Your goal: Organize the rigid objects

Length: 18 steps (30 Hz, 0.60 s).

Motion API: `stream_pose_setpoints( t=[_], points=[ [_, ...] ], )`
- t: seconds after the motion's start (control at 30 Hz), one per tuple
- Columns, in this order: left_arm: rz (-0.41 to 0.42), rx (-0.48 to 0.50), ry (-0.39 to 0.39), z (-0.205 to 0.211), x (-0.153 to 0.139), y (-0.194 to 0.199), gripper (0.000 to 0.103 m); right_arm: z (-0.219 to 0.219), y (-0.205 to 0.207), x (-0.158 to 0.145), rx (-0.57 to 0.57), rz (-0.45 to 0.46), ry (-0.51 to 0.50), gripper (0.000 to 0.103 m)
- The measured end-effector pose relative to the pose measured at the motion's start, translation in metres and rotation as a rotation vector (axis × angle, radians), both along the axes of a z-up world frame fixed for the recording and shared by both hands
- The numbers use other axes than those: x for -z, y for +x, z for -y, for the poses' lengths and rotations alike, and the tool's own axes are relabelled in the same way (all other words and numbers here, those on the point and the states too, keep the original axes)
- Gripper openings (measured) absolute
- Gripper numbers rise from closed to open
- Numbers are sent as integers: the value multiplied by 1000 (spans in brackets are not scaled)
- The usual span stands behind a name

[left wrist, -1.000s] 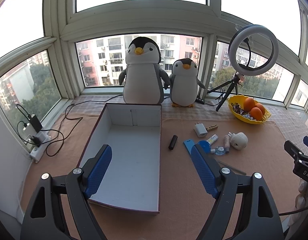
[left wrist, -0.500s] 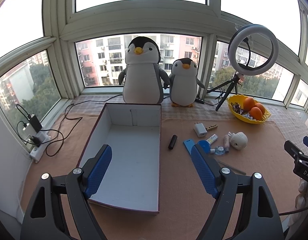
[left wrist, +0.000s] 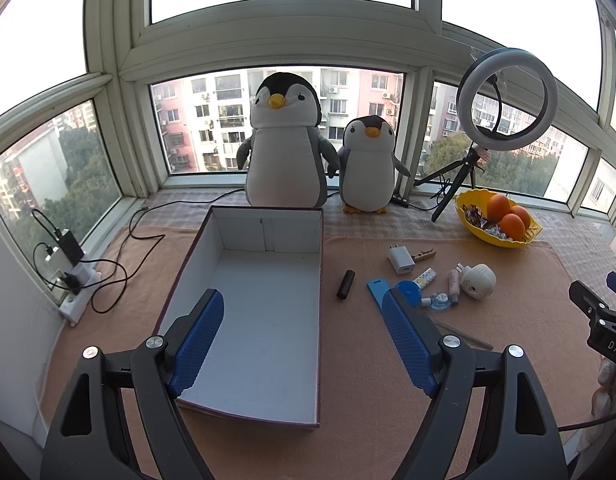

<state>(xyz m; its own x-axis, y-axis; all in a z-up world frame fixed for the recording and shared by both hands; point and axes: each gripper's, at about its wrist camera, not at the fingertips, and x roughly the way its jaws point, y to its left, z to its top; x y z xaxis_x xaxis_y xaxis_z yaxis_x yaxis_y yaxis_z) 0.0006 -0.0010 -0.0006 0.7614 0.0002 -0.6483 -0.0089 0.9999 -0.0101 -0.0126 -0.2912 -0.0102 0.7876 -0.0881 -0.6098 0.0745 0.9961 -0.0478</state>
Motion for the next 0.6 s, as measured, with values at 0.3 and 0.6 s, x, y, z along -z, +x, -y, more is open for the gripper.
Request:
stream_pose_setpoints(
  t=[0.3, 0.6],
  points=[
    [-1, -1, 3, 1, 1, 1, 82, 0, 0, 1, -1, -2, 1, 103],
    [-8, -4, 1, 2, 3, 3, 82, 0, 3, 6, -5, -16, 8, 103]
  ],
)
